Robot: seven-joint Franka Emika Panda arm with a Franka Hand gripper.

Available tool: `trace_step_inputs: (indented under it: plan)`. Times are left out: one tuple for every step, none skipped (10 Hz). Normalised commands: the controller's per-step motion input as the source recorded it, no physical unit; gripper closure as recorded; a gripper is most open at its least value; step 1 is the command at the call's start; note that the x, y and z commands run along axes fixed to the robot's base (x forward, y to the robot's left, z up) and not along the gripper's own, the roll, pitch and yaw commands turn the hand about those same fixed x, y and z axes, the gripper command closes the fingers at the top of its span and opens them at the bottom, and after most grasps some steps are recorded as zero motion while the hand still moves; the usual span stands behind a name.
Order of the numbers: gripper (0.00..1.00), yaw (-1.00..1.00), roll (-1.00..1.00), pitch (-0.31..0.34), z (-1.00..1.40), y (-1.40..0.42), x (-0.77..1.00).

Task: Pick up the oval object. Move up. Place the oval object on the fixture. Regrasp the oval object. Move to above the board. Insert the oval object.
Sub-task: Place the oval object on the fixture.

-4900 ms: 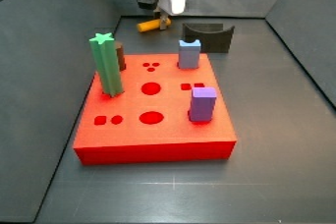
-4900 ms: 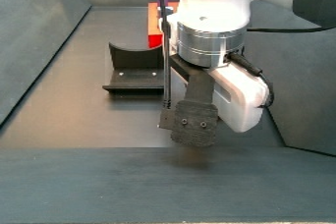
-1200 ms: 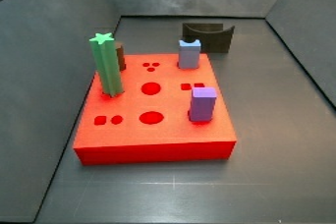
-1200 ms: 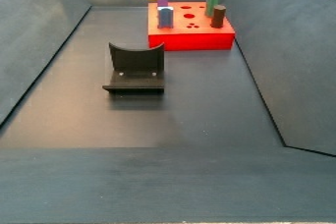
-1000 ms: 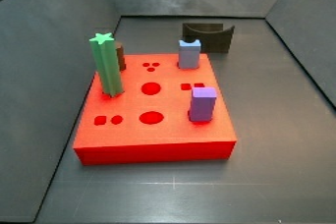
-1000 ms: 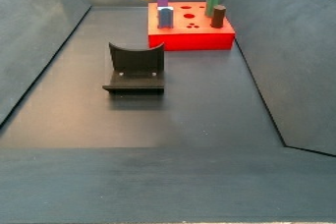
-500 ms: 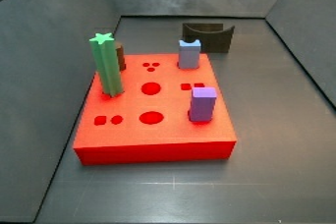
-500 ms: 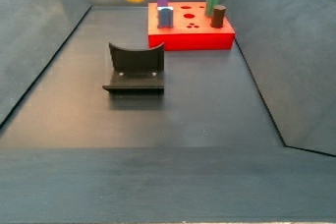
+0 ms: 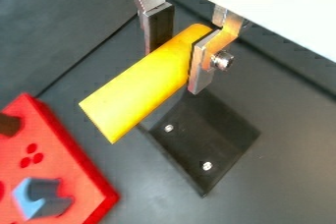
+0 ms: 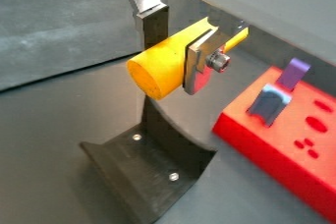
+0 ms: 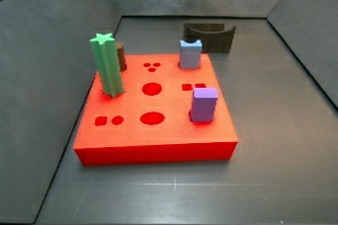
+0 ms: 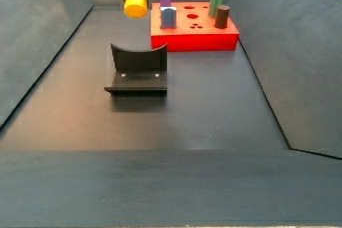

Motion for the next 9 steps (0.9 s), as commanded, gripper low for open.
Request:
trace_step_inputs:
  plan:
    - [1.0, -0.05, -0.78, 0.256, -0.02, 0.07, 0.1]
    - [1.0, -0.09, -0.56, 0.214, -0.02, 0.06, 0.1]
    - [1.0, -0.11, -0.45, 0.193, -0.02, 0.06, 0.1]
    - [1.0, -0.12, -0.27, 0.149, -0.01, 0.04, 0.09]
    - [1.0, -0.12, -0.21, 0.113, -0.01, 0.04, 0.08]
    - [1.0, -0.16, -1.0, 0.012, -1.0, 0.07, 0.1]
    - [1.0, -0.16, -1.0, 0.004, -1.0, 0.07, 0.1]
    - [1.0, -0.15, -1.0, 0.017, -1.0, 0.08, 0.11]
    - [1.0, -0.15, -1.0, 0.029, -1.0, 0.07, 0.12]
